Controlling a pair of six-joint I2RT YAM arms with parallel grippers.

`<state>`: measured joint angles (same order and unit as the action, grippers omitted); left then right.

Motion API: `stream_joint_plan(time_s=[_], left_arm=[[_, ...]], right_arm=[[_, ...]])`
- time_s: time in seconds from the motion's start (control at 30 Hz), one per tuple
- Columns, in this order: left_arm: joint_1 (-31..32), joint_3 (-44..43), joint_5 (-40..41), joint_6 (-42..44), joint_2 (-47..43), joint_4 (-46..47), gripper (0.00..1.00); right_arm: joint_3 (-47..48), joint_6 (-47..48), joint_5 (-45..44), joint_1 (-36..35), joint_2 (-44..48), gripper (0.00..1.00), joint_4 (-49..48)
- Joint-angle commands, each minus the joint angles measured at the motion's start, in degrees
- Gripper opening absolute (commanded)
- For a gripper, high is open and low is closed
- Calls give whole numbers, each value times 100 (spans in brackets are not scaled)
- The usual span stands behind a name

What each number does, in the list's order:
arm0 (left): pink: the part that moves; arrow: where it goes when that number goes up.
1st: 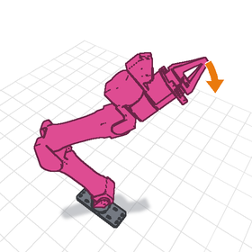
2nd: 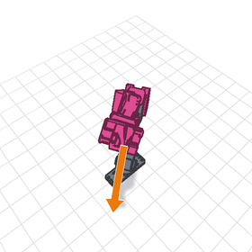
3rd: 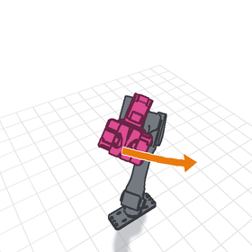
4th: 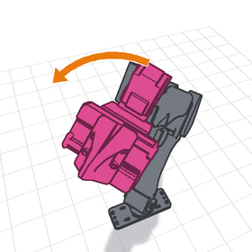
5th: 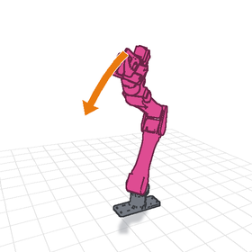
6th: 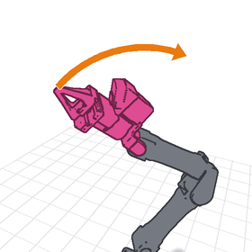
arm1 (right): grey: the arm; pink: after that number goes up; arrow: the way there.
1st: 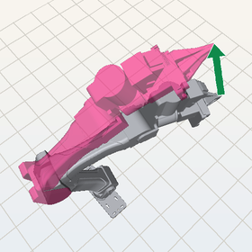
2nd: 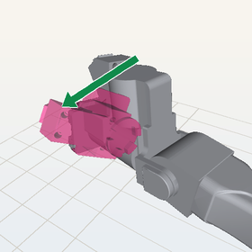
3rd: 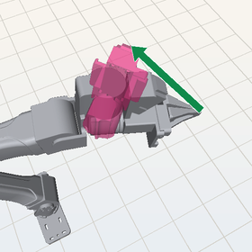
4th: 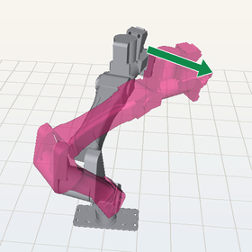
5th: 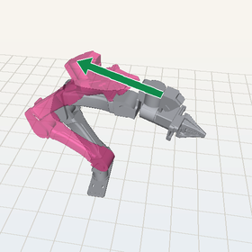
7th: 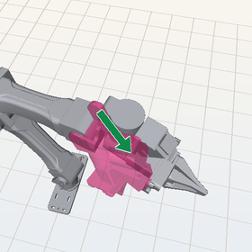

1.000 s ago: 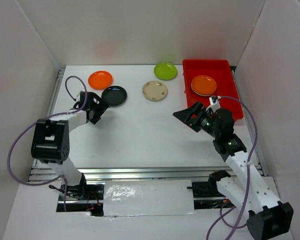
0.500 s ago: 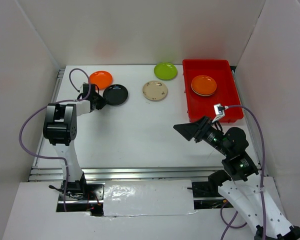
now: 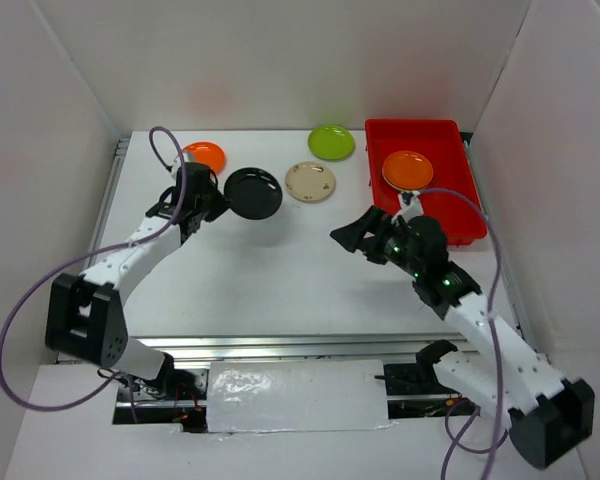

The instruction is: Place the plates into the plastic bin on the countertop

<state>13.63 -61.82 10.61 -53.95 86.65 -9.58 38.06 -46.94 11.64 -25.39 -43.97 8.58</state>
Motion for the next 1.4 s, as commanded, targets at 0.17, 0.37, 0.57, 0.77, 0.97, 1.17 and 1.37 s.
stream_joint_plan(time_s=[0.17, 0.37, 0.57, 0.77, 0.97, 1.17, 1.37], left_arm=[[641, 277, -1008, 473, -1361, -218, 0], [1159, -23, -1289, 711, -1528, -553, 0], [1168, -14, -2133, 702, -1590, -360, 0], [940, -67, -2458, 702, -1494, -246, 0], [633, -760, -2645, 807, -678, -412, 40], [545, -1517, -169, 413, -333, -1370, 99], [439, -1394, 257, 438, -158, -1449, 99]], right_arm=[[1052, 536, 426, 332, -2352, 99, -1499], [1265, 484, 1112, 412, -2995, 96, -2061], [1248, 291, 1630, 403, -3619, 56, -2562], [1045, 238, 1754, 289, -3540, 49, -2836], [1141, 150, 1536, 367, -3540, 0, -2635], [1871, -1114, -1095, 1456, -3830, 0, -1113], [3256, -1214, -2096, 3037, -4988, 0, -235]])
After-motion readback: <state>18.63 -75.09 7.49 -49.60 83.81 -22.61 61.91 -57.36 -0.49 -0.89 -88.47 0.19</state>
